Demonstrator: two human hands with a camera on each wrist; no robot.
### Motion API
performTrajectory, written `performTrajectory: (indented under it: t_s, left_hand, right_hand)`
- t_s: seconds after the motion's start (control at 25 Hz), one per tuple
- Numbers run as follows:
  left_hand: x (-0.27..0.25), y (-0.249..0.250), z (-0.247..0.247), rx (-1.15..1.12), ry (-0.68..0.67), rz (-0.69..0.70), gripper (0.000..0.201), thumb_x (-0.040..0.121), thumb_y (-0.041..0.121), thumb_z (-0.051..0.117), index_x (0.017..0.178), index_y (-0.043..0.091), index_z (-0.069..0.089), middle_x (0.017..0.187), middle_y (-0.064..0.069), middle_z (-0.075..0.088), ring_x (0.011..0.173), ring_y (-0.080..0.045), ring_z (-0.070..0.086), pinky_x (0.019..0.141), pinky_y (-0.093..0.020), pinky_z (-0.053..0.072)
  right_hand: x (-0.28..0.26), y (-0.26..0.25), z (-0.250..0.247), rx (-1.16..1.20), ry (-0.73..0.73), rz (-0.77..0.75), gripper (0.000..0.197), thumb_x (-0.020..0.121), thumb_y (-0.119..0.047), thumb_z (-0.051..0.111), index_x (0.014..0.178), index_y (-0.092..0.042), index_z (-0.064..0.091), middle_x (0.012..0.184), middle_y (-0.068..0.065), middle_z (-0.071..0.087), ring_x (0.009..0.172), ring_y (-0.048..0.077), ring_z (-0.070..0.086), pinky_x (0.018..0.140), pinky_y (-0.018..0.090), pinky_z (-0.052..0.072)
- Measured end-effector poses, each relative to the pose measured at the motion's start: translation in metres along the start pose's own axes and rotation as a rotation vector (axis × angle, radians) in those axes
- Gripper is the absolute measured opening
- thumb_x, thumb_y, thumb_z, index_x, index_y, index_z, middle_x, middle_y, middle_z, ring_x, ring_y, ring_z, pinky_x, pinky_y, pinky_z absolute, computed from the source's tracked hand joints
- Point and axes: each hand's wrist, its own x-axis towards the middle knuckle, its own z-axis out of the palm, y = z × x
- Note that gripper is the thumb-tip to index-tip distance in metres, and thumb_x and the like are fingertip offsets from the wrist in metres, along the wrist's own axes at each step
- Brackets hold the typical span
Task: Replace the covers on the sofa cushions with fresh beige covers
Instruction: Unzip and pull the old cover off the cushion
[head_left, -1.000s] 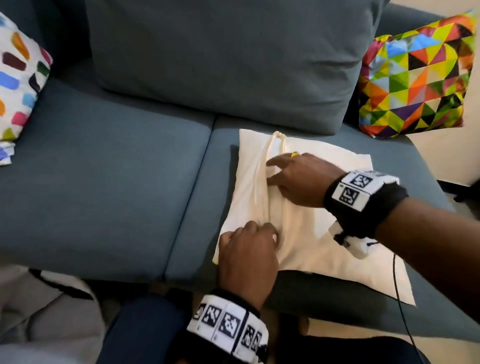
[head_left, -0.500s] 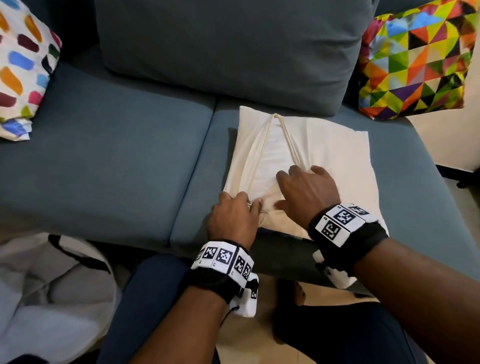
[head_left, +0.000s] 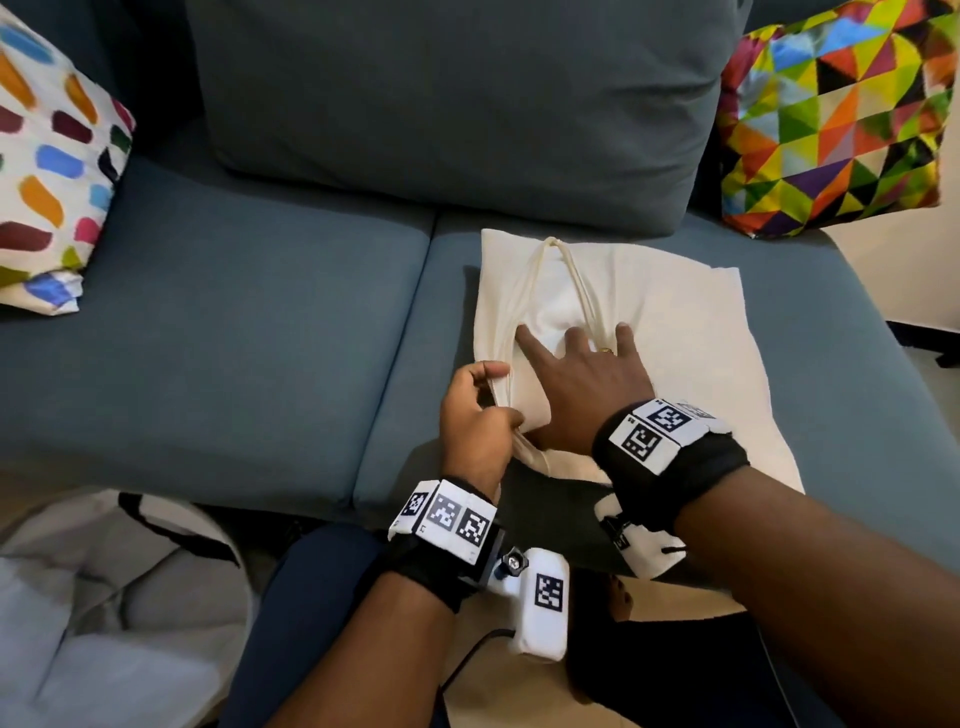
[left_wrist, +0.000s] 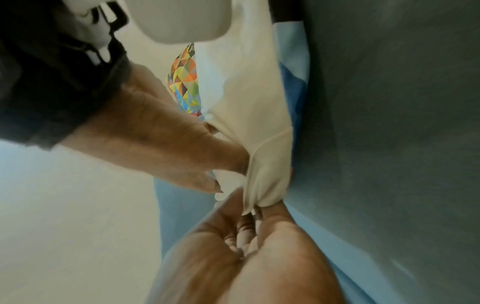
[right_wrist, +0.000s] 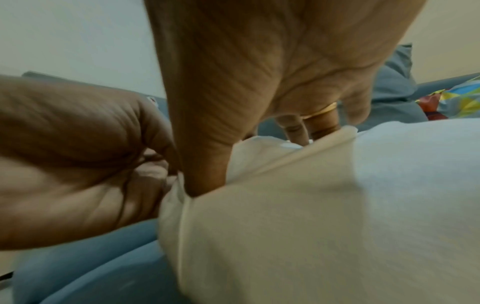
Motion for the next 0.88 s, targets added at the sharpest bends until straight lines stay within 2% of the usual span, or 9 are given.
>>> performTrajectory:
  t_s: [0.04,0.12,0.16,0.24,0.36,0.52,0.6,0.76,0.88]
  left_hand:
    - [-0.002,0.008,0.001,-0.041,-0.009,0.077,0.054,0.073,-0.022,0.05,0.102,0.022,0.064,0.11,-0.001,0.066,0.103,-0.016,0.066,0.072,-0.026,0.056]
    - [-0.007,0.026,0.004,-0.053,-0.038,0.256,0.054,0.078,-0.022,0.044,0.108,0.018,0.065,0.107,0.001,0.067,0.095,-0.008,0.068,0.079,-0.028,0.057]
    - [-0.008,0.036,0.006,-0.04,-0.054,0.337,0.051,0.081,-0.02,0.044,0.11,0.017,0.065,0.107,0.001,0.068,0.094,-0.008,0.067,0.082,-0.029,0.057]
    - [-0.008,0.058,0.012,0.06,-0.084,0.476,0.036,0.088,-0.004,0.053,0.11,0.022,0.066,0.106,0.003,0.068,0.094,-0.009,0.066,0.085,-0.03,0.056]
    - [-0.012,0.098,0.02,0.306,-0.077,0.661,0.011,0.089,0.026,0.068,0.1,0.029,0.068,0.097,0.009,0.065,0.086,-0.005,0.062,0.076,-0.024,0.052]
    - [-0.015,0.135,0.017,0.377,0.054,0.827,0.011,0.084,0.013,0.074,0.089,0.023,0.071,0.09,0.009,0.068,0.082,-0.006,0.064,0.076,-0.031,0.055]
    - [-0.019,0.15,0.009,0.366,0.131,0.838,0.01,0.083,0.018,0.073,0.09,0.025,0.07,0.09,0.007,0.069,0.082,-0.01,0.066,0.076,-0.037,0.056]
    - [-0.033,0.157,0.008,0.608,0.309,0.856,0.027,0.078,0.009,0.064,0.097,0.028,0.063,0.102,0.002,0.058,0.086,-0.024,0.061,0.073,-0.039,0.052]
    - [-0.048,0.143,0.021,0.772,0.168,0.907,0.051,0.076,0.008,0.064,0.12,0.034,0.061,0.121,-0.002,0.046,0.105,-0.024,0.055,0.086,-0.037,0.049]
  right_hand:
    - [-0.003,0.003,-0.009,0.067,0.024,-0.027,0.09,0.078,-0.068,0.058,0.148,-0.028,0.018,0.139,0.017,0.046,0.111,0.036,0.061,0.113,0.058,0.025]
    - [-0.012,0.01,-0.026,0.164,0.155,-0.074,0.041,0.087,-0.046,0.06,0.116,-0.021,0.044,0.116,0.008,0.059,0.093,0.032,0.063,0.094,0.044,0.041]
    - [-0.016,0.015,-0.034,0.192,0.229,-0.081,0.023,0.089,-0.037,0.059,0.099,-0.021,0.046,0.106,0.006,0.061,0.085,0.031,0.062,0.084,0.039,0.041]
    - [-0.024,0.025,-0.048,0.249,0.352,-0.074,0.007,0.091,-0.028,0.049,0.087,-0.022,0.049,0.095,0.003,0.062,0.079,0.029,0.06,0.078,0.036,0.038]
    - [-0.032,0.038,-0.066,0.401,0.573,-0.062,0.03,0.088,-0.026,0.038,0.097,-0.018,0.065,0.096,0.004,0.067,0.083,0.03,0.063,0.081,0.041,0.042]
    - [-0.034,0.051,-0.096,0.653,0.913,-0.008,0.021,0.084,-0.025,0.062,0.103,-0.02,0.07,0.1,0.0,0.071,0.087,0.027,0.066,0.081,0.038,0.041]
    - [-0.043,0.06,-0.11,0.78,1.012,-0.084,0.023,0.083,-0.027,0.062,0.103,-0.022,0.07,0.1,-0.005,0.072,0.091,0.018,0.066,0.084,0.04,0.049]
    - [-0.06,0.076,-0.103,1.05,0.912,-0.12,0.027,0.085,-0.002,0.062,0.097,-0.024,0.07,0.093,-0.012,0.072,0.088,0.006,0.067,0.078,0.035,0.056]
    - [-0.071,0.087,-0.085,1.027,0.797,-0.037,0.038,0.08,0.005,0.055,0.085,-0.031,0.066,0.083,-0.012,0.07,0.08,0.008,0.066,0.073,0.043,0.056]
